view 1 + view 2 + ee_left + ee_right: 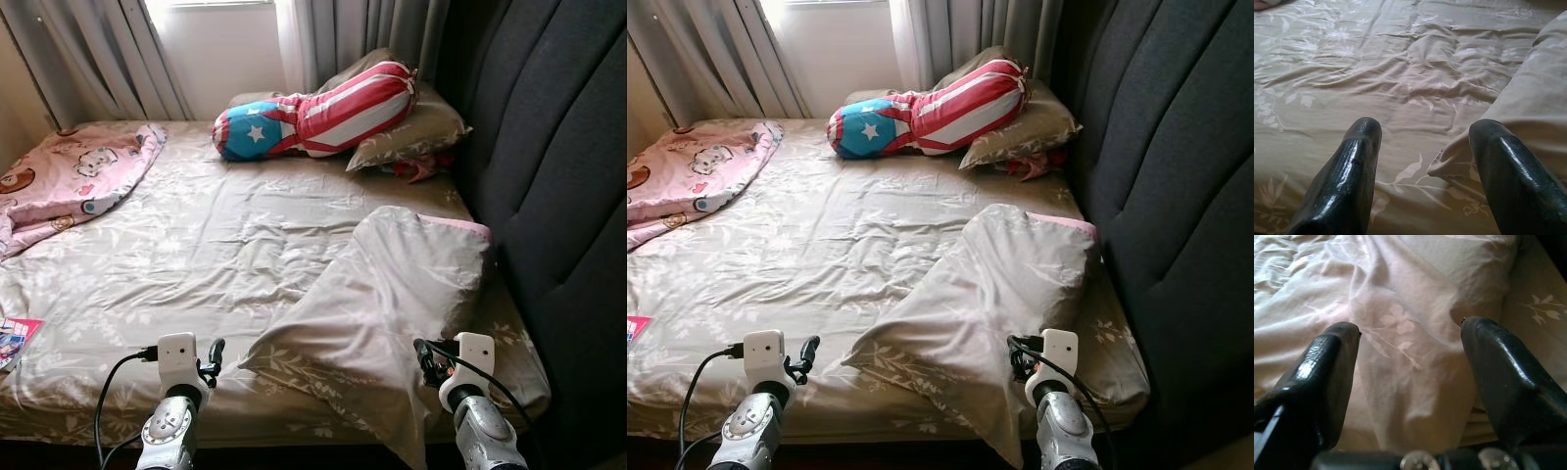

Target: Clean up the room

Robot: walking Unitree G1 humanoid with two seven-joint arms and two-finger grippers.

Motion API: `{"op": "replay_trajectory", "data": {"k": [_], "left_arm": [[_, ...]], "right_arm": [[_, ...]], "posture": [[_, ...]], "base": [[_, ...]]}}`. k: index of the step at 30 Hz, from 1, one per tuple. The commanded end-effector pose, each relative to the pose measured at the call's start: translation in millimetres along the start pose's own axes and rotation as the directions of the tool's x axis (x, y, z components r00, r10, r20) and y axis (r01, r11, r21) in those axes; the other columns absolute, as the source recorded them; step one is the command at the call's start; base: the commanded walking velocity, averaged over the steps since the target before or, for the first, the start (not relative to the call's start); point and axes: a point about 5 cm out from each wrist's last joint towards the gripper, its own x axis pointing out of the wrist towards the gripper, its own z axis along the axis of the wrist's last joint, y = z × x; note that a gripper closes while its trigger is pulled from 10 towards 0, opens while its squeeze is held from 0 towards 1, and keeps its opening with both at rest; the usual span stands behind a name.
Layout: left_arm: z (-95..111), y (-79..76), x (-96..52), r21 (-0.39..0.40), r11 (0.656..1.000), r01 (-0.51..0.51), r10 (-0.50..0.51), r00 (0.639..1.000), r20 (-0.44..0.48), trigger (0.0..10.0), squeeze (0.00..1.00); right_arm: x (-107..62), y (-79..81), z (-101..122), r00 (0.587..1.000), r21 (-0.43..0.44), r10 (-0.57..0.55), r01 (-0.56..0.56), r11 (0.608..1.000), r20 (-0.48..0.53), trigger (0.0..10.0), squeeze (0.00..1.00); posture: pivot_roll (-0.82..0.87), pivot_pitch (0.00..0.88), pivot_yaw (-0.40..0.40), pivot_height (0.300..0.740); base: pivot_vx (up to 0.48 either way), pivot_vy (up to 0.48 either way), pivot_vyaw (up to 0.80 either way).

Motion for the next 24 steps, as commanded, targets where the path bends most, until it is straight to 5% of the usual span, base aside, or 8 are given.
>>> {"op": "replay_trajectory", "data": {"k": [1,24], "left_arm": [[1.6,3.0,1.3,0.002,1.0,-0.006,0.006,1.0,-0.005,10.0,0.0],[-1.2,6.1,-0.7,0.0,1.0,-0.011,0.011,1.0,-0.016,10.0,0.0]], "right_arm": [[0.0,0.5,-1.8,1.0,0.006,-0.003,0.003,1.0,-0.015,10.0,0.0],[-0.9,-0.5,-5.1,0.999,0.015,-0.017,0.018,1.0,-0.033,10.0,0.0]], "posture": [[-0.08,0.009,0.029,0.671],[-0.07,0.02,0.03,0.671]], "base": [[0.0,0.0,0.0],[0.342,0.0,0.0]]}}
